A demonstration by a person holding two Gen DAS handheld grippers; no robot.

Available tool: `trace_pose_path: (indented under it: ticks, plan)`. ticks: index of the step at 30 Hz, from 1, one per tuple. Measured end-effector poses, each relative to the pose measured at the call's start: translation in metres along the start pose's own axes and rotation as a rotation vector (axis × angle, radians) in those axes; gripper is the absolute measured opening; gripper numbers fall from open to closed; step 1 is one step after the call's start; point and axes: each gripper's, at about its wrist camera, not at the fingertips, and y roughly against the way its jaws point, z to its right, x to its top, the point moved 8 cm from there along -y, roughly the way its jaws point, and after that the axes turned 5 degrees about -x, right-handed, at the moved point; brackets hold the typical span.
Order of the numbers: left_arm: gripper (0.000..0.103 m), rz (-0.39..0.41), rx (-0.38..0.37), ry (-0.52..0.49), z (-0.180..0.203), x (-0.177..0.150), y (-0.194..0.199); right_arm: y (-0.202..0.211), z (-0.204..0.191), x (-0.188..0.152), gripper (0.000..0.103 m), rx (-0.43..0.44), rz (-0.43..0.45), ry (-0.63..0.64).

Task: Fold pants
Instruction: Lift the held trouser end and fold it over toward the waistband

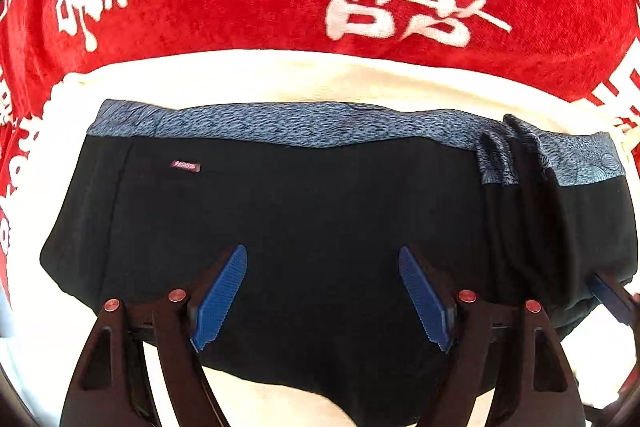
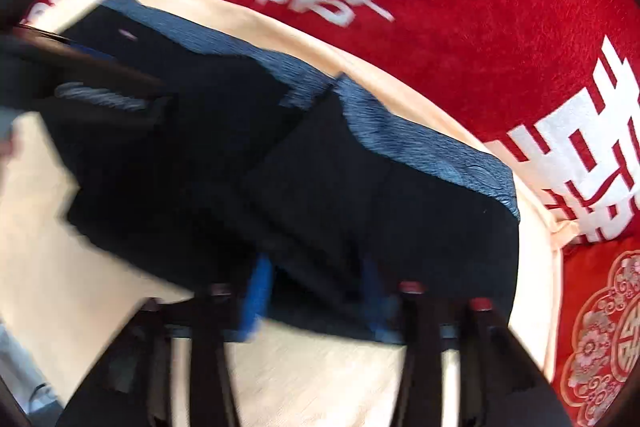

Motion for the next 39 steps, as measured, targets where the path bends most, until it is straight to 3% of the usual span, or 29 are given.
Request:
trace_pose_path:
  ticks: [1,3,7,9,12,15,19,20,23,25,28,35,39]
  plan:
    - [0.08,-0.002,-0.008,-0.004,-0.005,0.006,-0.004,0.009,0.003,-0.001,0.065,0.049,-0.004,-0.036]
    - [0.08,-0.002,-0.032,-0.017,0.001,0.004,0.0,0.025,0.015,0.004,0.065,0.254,-0.006,-0.217]
    - [0.08,-0.075,-0.05,-0.062,0.024,-0.02,-0.019,0.007,0.058,0.008,0.065,0.652,-0.089,-0.773]
    - [0.093,-0.043,-0.033,-0.038,0.022,-0.028,-0.025,-0.01,0.058,0.004,0.065,0.778,-0.127,-0.957]
    - [0.094,-0.052,-0.076,-0.002,0.016,-0.031,-0.028,-0.025,0.056,-0.003,0.065,0.882,-0.159,-1.087]
    - [0.098,-0.054,-0.077,-0.011,0.019,-0.037,-0.028,-0.035,0.048,-0.008,0.065,0.888,-0.181,-1.139]
    - [0.098,-0.056,-0.077,-0.006,0.013,-0.038,-0.03,-0.049,0.051,-0.019,0.063,0.918,-0.207,-1.307]
    - [0.098,-0.057,-0.078,0.0,0.012,-0.032,-0.03,-0.052,0.053,-0.02,0.056,0.922,-0.201,-1.344]
    - [0.098,-0.059,-0.077,0.01,-0.001,-0.023,-0.043,-0.054,0.061,-0.012,0.005,0.899,-0.174,-1.342]
    - [0.098,-0.066,-0.075,0.004,0.002,-0.024,-0.049,-0.048,0.067,-0.001,0.005,0.885,-0.151,-1.29]
    - [0.098,-0.065,-0.073,-0.007,-0.002,-0.02,-0.053,-0.029,0.06,0.013,0.004,0.837,-0.144,-1.105]
    - [0.098,-0.054,-0.072,0.006,0.017,-0.026,-0.042,-0.051,0.033,-0.029,0.004,0.788,-0.289,-1.084]
    - [0.098,-0.054,-0.034,-0.006,0.005,-0.029,-0.02,-0.041,0.02,-0.019,0.005,0.788,-0.319,-0.931]
